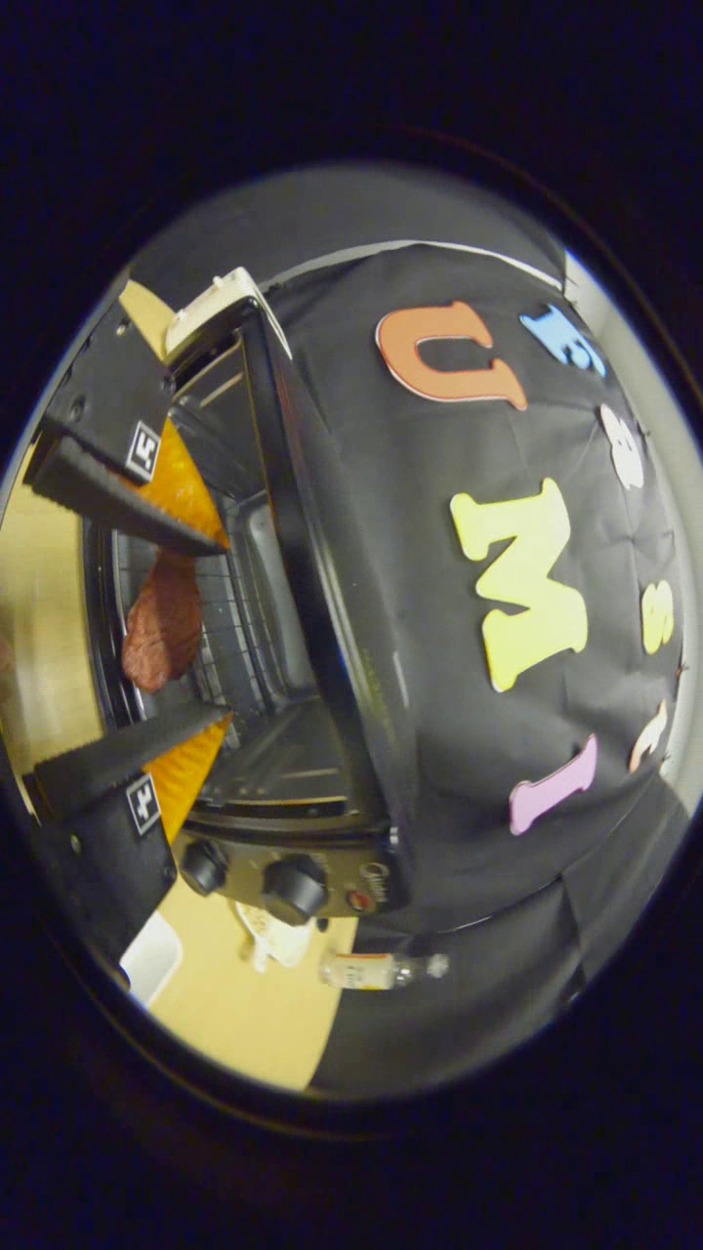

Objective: Open the toaster oven, put the food inside, and close the toaster oven door.

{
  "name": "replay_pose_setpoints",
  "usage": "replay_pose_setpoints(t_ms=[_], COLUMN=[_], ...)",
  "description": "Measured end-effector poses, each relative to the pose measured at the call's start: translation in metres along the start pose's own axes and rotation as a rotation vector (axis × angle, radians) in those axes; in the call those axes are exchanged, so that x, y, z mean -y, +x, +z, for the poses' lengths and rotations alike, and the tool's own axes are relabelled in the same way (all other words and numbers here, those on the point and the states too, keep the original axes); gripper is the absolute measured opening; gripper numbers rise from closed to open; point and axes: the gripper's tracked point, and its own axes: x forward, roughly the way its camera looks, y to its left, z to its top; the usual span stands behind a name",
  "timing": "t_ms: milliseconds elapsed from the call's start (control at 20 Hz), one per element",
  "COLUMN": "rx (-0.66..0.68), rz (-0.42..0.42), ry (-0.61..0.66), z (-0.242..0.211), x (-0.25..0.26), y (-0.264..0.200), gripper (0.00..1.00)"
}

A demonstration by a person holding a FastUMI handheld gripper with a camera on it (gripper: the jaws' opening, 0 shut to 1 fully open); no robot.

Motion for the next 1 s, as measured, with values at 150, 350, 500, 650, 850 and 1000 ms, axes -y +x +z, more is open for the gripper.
replay_pose_setpoints(t_ms=[150,350,500,650,850,1000], rx=[0.036,0.054,0.060,0.013,-0.071,-0.156], rz=[0.022,0.022,0.038,-0.005,-0.055,-0.012], ry=[-0.058,-0.063,-0.044,-0.084,-0.101,-0.099], z=[0.012,0.021,0.021,0.000,-0.040,-0.075], x=[-0.005,-0.008,-0.013,-0.002,0.014,0.013], y=[-0.017,-0.056,-0.093,-0.124,-0.160,-0.184], gripper=[0.99,0.99,0.99,1.00,1.00,1.00])
